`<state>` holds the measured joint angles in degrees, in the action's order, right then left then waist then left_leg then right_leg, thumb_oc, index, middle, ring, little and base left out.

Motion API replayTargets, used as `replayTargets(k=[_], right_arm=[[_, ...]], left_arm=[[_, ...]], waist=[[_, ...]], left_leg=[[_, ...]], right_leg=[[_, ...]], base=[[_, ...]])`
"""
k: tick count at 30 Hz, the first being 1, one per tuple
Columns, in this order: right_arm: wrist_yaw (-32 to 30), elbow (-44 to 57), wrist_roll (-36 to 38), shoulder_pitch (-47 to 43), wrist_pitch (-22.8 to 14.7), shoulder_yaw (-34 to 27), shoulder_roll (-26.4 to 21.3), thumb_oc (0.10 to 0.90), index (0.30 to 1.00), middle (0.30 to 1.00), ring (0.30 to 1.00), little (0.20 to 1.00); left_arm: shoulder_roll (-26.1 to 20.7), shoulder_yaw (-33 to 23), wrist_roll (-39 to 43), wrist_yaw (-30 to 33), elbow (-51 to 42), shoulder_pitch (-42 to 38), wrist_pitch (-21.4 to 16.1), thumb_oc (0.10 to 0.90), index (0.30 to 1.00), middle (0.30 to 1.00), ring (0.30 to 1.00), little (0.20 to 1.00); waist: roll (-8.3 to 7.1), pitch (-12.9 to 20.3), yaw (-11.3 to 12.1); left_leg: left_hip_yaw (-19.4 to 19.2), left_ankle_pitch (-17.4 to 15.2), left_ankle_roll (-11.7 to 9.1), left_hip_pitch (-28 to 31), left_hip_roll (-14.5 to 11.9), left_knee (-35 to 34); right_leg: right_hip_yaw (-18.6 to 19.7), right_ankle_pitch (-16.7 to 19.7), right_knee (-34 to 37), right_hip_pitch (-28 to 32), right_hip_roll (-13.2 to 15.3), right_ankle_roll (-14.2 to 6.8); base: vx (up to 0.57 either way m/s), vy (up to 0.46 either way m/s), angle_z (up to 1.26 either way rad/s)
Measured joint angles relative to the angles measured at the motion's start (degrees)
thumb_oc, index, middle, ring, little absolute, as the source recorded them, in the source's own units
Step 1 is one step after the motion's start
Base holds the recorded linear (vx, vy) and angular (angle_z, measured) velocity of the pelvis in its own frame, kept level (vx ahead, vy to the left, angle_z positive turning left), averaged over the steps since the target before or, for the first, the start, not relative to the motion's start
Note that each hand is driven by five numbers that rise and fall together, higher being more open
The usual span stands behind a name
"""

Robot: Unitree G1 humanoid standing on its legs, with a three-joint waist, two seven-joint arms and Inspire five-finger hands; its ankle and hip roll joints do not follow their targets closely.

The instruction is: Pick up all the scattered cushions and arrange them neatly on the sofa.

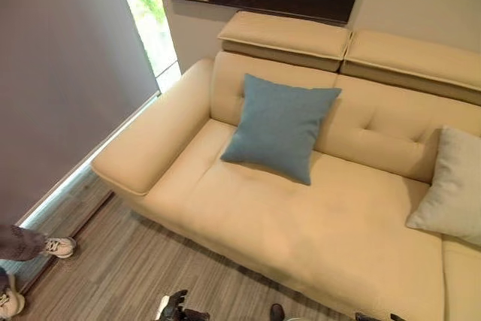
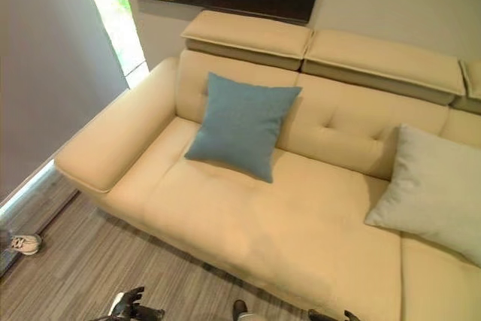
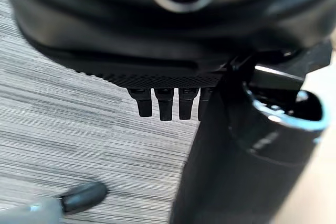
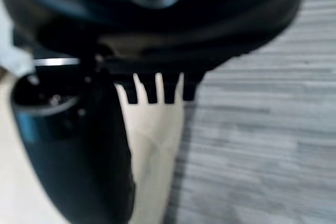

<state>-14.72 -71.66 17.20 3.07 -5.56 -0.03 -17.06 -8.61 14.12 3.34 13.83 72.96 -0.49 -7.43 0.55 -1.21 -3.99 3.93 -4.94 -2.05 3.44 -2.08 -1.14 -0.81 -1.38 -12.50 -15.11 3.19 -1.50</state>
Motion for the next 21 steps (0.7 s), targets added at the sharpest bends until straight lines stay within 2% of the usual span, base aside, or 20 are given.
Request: replayTargets(k=[2,3,4,5,6,7,8,9,10,11,12,13,14,15,16,17,21], right_arm=[[1.27,-0.02,0.02,0.02,0.37,0.85,1.86,0.8,0.9,0.9,0.9,0.9],[1.57,0.11,0.02,-0.06,0.64,1.0,2.85,0.8,0.9,0.9,0.9,0.9],[1.97,0.07,0.02,-0.05,0.87,1.94,3.23,0.8,0.9,0.9,0.9,0.9],[2.04,0.12,-0.01,0.16,0.99,3.01,3.86,0.8,0.9,0.9,0.9,0.9],[2.2,0.17,-0.03,0.39,1.21,3.18,4.4,0.8,0.9,0.9,0.9,0.9],[2.14,0.14,-0.06,0.59,1.25,3.91,4.95,0.8,0.9,0.9,0.9,0.9],[2.75,0.14,-0.12,-1.17,1.21,5.77,5.66,0.8,0.9,0.9,0.9,0.9],[2.83,0.72,-0.11,-1.81,0.99,6.27,5.98,0.8,0.9,0.9,0.9,0.9],[3.26,1.55,-0.11,-3.04,0.97,6.57,6.36,0.8,0.9,0.9,0.9,0.9],[3.25,0.68,-0.06,-2.87,1.15,6.26,6.45,0.8,0.9,0.9,0.9,0.9],[3.11,0.01,0.04,-2.92,1.22,6.22,6.35,0.8,0.9,0.9,0.9,0.9],[3.15,0.0,0.0,-2.47,1.24,6.24,6.17,0.8,0.9,0.9,0.9,0.9],[3.28,-0.07,-0.05,-1.79,1.16,6.25,6.24,0.8,0.9,0.9,0.9,0.9],[3.63,-0.15,-0.09,-1.58,1.14,6.31,6.37,0.8,0.9,0.9,0.9,0.9],[3.78,-0.2,-0.11,-1.56,1.15,6.54,6.47,0.8,0.9,0.9,0.9,0.9],[4.4,-0.27,-0.37,-1.74,1.19,7.26,6.44,0.8,0.9,0.9,0.9,0.9],[5.91,0.31,-1.45,-1.8,1.32,10.12,5.79,0.8,0.9,0.9,0.9,0.9]], left_arm=[[-0.62,-0.69,-0.24,-0.64,0.77,0.27,0.27,0.8,0.9,0.9,0.9,0.9],[-1.26,-0.72,-1.18,-0.63,0.76,0.5,0.32,0.8,0.9,0.9,0.9,0.9],[-1.66,-0.66,-1.46,-0.66,0.78,0.81,0.31,0.8,0.9,0.9,0.9,0.9],[-2.31,-0.68,-1.72,-0.64,0.85,1.42,0.32,0.8,0.9,0.9,0.9,0.9],[-2.6,-0.58,-1.76,-0.63,1.11,2.03,0.35,0.8,0.9,0.9,0.9,0.9],[-3.03,-0.17,-2.02,-0.6,1.0,2.44,0.37,0.8,0.9,0.9,0.9,0.9],[-4.15,1.37,-3.1,-0.64,1.4,2.77,0.44,0.8,0.9,0.9,0.9,0.9],[-4.49,1.35,-3.48,-0.68,1.45,2.51,0.5,0.8,0.9,0.9,0.9,0.9],[-4.94,0.69,-3.74,-0.51,1.82,1.57,0.55,0.8,0.9,0.9,0.9,0.9],[-4.79,0.36,-3.83,-0.54,1.98,0.16,0.22,0.8,0.9,0.9,0.9,0.9],[-4.77,0.15,-3.81,-0.49,1.89,-0.27,0.1,0.8,0.9,0.9,0.9,0.9],[-4.92,0.26,-3.78,-0.6,1.45,-0.5,0.25,0.8,0.9,0.9,0.9,0.9],[-5.15,0.16,-3.58,-0.63,1.41,-0.56,0.42,0.8,0.9,0.9,0.9,0.9],[-5.2,-0.76,-3.46,-0.65,1.57,-0.44,0.47,0.8,0.9,0.9,0.9,0.9],[-5.23,-1.34,-3.34,-0.62,1.59,-0.42,0.47,0.8,0.9,0.9,0.9,0.9],[-5.42,-1.66,-3.26,-0.59,1.38,-0.22,0.44,0.8,0.9,0.9,0.9,0.9],[-3.46,-1.38,-0.93,-0.62,0.45,0.5,0.43,0.8,0.9,0.9,0.9,0.9]], waist=[[-0.31,0.02,0.05],[-0.29,0.24,0.08],[-0.24,0.28,0.06],[-0.75,0.48,-0.02],[-1.09,0.42,0.14],[-1.79,0.21,0.16],[-2.51,-0.34,0.17],[-2.59,-0.57,0.03],[-2.2,-1.49,-0.31],[-1.0,-1.95,0.29],[-0.29,-2.38,0.92],[-0.99,-2.36,2.26],[-1.78,-2.24,2.52],[-2.91,-1.95,2.91],[-3.71,-2.02,3.22],[-4.99,-2.04,3.27],[-2.28,-1.11,3.23]], left_leg=[[-0.29,-0.33,2.13,-0.22,2.09,-0.87],[-1.4,0.63,2.8,-0.1,2.64,-1.51],[-1.7,0.59,3.32,-0.42,3.25,-1.67],[-2.01,0.71,3.49,-0.78,4.35,-0.92],[-3.58,1.27,3.79,-0.88,4.82,-1.01],[-4.16,0.98,4.2,-1.75,6.12,0.3],[-7.26,0.17,4.79,-4.15,5.9,3.04],[-7.86,-0.02,5.11,-5.69,5.29,4.52],[-8.4,0.39,5.88,-7.46,3.97,4.86],[-7.98,1.39,5.8,-7.56,2.16,4.4],[-8.09,2.17,5.8,-7.3,1.31,3.62],[-8.16,2.81,5.42,-6.39,1.14,2.6],[-8.11,3.04,5.07,-6.13,1.35,2.38],[-7.89,3.29,4.71,-6.09,2.15,2.06],[-7.95,3.44,4.48,-6.08,2.72,2.0],[-8.1,3.83,4.03,-6.01,4.08,1.56],[-6.76,6.72,2.68,-3.52,2.89,-2.53]], right_leg=[[1.09,1.65,1.94,0.07,1.55,-0.71],[1.78,3.02,4.08,0.16,2.3,-2.28],[2.11,3.07,5.34,0.43,2.5,-2.28],[2.55,5.01,6.62,0.38,3.37,-2.64],[3.22,6.96,7.29,0.11,3.96,-3.94],[2.73,9.73,7.14,-0.95,4.15,-4.27],[2.78,15.72,9.72,-2.55,3.46,-5.95],[2.94,17.84,11.64,-2.6,3.61,-6.51],[0.97,14.22,9.71,-3.03,3.26,-7.73],[-1.42,7.83,0.96,-3.34,2.6,-5.21],[-1.68,4.83,-3.63,-2.23,2.57,-5.88],[-2.18,1.07,-6.18,1.03,3.35,-7.33],[-2.04,-0.38,-3.08,4.69,4.04,-7.64],[-1.62,-0.72,4.32,9.78,4.38,-7.48],[-1.53,-0.54,8.13,12.12,4.7,-7.23],[-2.05,-1.03,12.95,14.67,5.78,-5.76],[-3.11,1.32,17.59,18.41,4.05,-4.49]], base=[[-0.09,0.215,-0.25],[-0.1,0.129,-0.28],[-0.15,0.164,-0.33],[-0.28,0.158,-0.31],[-0.3,0.103,-0.39],[-0.36,0.077,-0.89],[-0.25,0.033,-0.89],[-0.22,0.014,-0.83],[-0.17,-0.011,-0.21],[-0.1,-0.049,-0.08],[-0.04,-0.089,-0.15],[0.01,-0.074,-0.23],[0.04,-0.124,-0.17],[0.04,-0.078,-0.01],[0.05,-0.163,0.04],[0.03,-0.117,0.08],[0.02,-0.102,0.15]])
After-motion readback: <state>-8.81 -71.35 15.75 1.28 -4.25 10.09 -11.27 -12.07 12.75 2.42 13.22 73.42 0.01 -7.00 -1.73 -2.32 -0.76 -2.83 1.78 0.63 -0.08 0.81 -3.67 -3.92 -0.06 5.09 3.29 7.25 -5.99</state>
